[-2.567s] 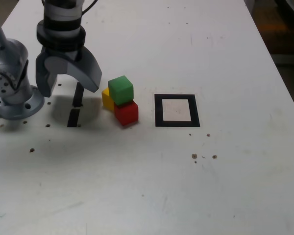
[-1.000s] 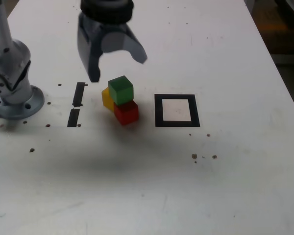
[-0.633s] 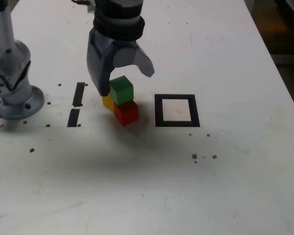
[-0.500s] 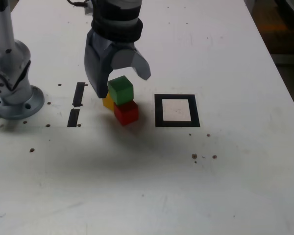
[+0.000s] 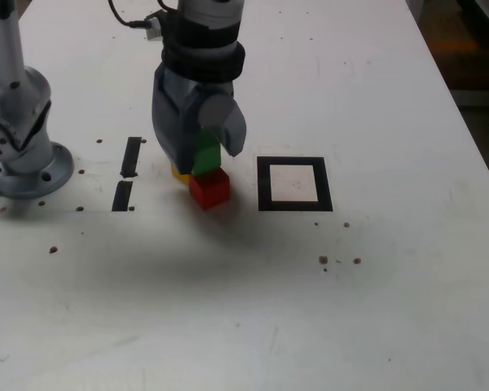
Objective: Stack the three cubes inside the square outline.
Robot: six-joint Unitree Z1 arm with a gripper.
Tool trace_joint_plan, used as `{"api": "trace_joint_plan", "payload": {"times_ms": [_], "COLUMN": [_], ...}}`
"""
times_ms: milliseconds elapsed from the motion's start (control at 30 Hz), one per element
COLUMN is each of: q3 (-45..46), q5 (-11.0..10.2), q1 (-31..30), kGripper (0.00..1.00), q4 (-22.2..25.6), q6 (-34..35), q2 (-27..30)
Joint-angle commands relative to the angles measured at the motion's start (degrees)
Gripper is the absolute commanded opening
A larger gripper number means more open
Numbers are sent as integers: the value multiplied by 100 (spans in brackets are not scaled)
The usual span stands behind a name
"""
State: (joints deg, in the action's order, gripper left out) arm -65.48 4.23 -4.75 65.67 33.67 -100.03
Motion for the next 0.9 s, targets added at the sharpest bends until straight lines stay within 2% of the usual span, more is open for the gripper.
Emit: {"api": "trace_joint_plan", "payload": {"times_ms": [0,100,267,367,667,867], "q3": [-60,-297,-1112,-1580,-2176,-2163], "q5": [-79,-223,-467,-556,-760,-908], "q1": [2,33,230,445,1215,1311], "kGripper": [25,23,23,23,23,23], "q4": [35,321,1088,1271,1206,763], "q6": [17,0,-239,-584,-2433,-2990], "q2": [-2,23,-18,-156,-1022,-1505]}}
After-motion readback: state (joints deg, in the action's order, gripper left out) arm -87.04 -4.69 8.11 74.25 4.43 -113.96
